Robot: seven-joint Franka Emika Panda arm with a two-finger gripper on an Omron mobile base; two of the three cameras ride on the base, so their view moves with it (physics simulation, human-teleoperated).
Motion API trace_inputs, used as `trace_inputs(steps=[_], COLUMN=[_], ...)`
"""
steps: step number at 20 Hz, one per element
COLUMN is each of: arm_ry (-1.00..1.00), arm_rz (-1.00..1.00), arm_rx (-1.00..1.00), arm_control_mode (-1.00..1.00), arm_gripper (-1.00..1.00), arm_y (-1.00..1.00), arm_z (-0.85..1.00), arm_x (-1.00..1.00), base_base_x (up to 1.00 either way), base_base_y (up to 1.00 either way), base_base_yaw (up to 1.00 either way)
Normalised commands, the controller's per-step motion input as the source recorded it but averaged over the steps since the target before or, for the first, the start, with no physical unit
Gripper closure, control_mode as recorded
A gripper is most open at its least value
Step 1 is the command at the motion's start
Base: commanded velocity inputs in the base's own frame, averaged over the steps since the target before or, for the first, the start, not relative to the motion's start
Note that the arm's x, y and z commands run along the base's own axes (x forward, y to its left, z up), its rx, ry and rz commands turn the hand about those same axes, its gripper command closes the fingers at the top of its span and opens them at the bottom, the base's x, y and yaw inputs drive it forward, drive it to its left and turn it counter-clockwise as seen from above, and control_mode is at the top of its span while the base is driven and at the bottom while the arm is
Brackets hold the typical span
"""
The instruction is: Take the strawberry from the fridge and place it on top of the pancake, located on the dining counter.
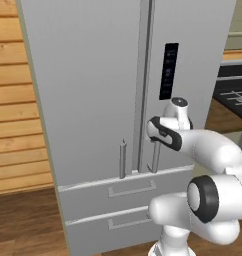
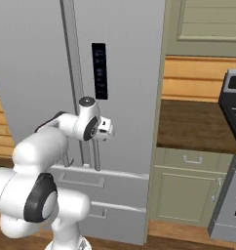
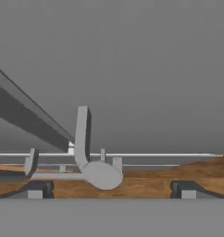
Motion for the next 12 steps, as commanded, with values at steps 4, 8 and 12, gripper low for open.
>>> trace_inputs(steps=[4, 8, 12], arm_ry=[0.00, 0.00, -0.01], arm_rz=[0.00, 0.00, 0.00], arm_rx=[0.00, 0.00, 0.00], arm_control_mode=[-1.00, -1.00, -1.00], arm_gripper=[-1.00, -1.00, 1.00], arm_y=[0.06, 0.07, 0.07], arm_z=[-0.28, -0.25, -0.25], arm_x=[0.34, 0.11, 0.01], base_base_x=[0.00, 0.00, 0.00], base_base_y=[0.00, 0.00, 0.00], base_base_yaw=[0.00, 0.00, 0.00])
